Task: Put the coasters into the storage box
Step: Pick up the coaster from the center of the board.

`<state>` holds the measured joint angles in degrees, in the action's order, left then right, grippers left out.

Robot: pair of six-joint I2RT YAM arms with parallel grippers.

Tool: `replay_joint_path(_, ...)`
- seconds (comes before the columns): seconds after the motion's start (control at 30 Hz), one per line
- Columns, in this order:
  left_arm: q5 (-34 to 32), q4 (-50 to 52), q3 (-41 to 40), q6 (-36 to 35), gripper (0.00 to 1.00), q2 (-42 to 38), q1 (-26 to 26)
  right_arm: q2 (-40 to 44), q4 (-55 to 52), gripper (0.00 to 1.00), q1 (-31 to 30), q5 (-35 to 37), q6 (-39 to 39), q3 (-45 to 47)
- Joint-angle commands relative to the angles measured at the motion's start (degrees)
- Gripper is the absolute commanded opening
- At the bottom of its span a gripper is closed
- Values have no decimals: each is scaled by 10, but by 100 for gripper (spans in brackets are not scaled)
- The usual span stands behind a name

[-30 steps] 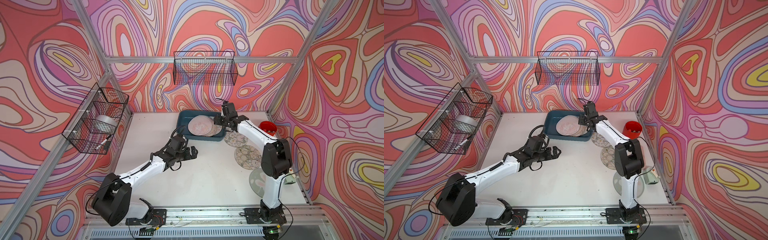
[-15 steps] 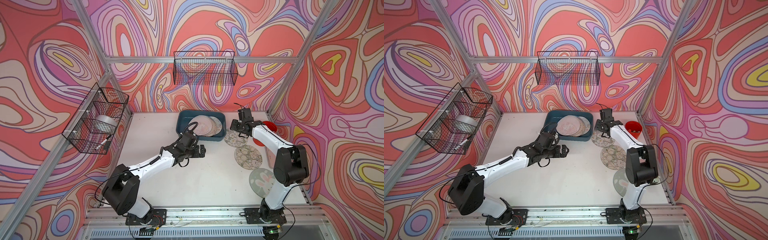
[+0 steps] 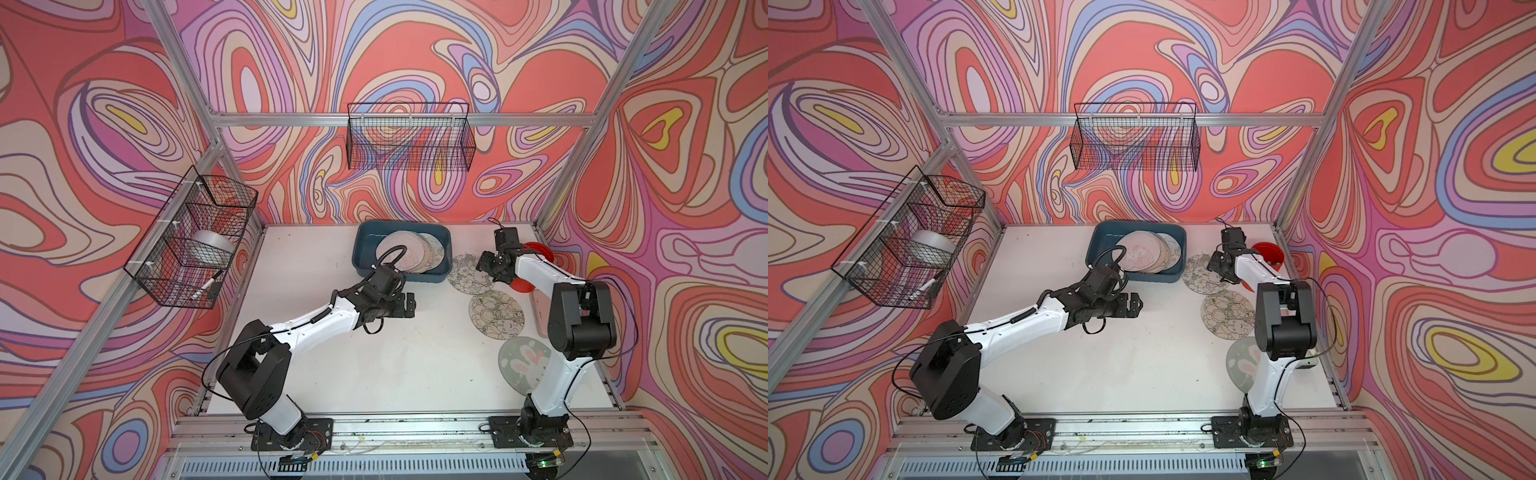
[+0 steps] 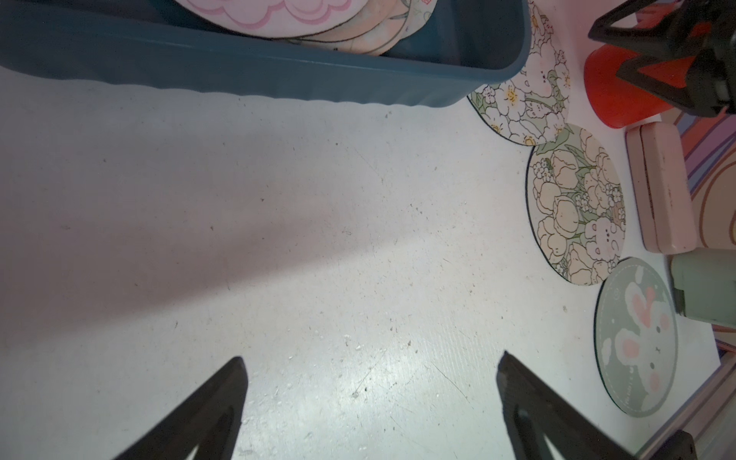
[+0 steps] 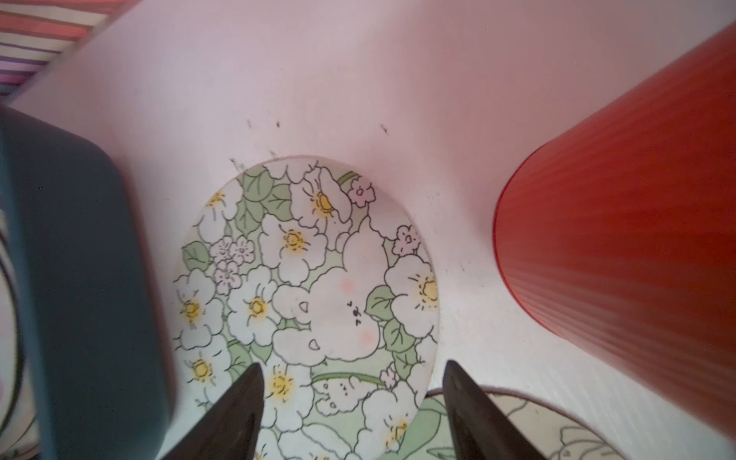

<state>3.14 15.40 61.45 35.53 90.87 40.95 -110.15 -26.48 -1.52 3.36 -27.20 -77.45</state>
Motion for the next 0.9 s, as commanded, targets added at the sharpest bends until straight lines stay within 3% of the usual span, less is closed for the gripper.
replay_joint_path(0.0, -12, 20, 17, -3, 98, 8, 4, -35, -2, 73, 3, -12, -4, -20)
replay_joint_path(0.53, -23, 27, 16, -4, 98, 12, 4, -91, -20, 79, 20, -24, -17, -30)
replay_joint_path(0.87, -25, 24, 12, -4, 98, 12, 3, -125, -47, 75, 19, -57, -15, -50)
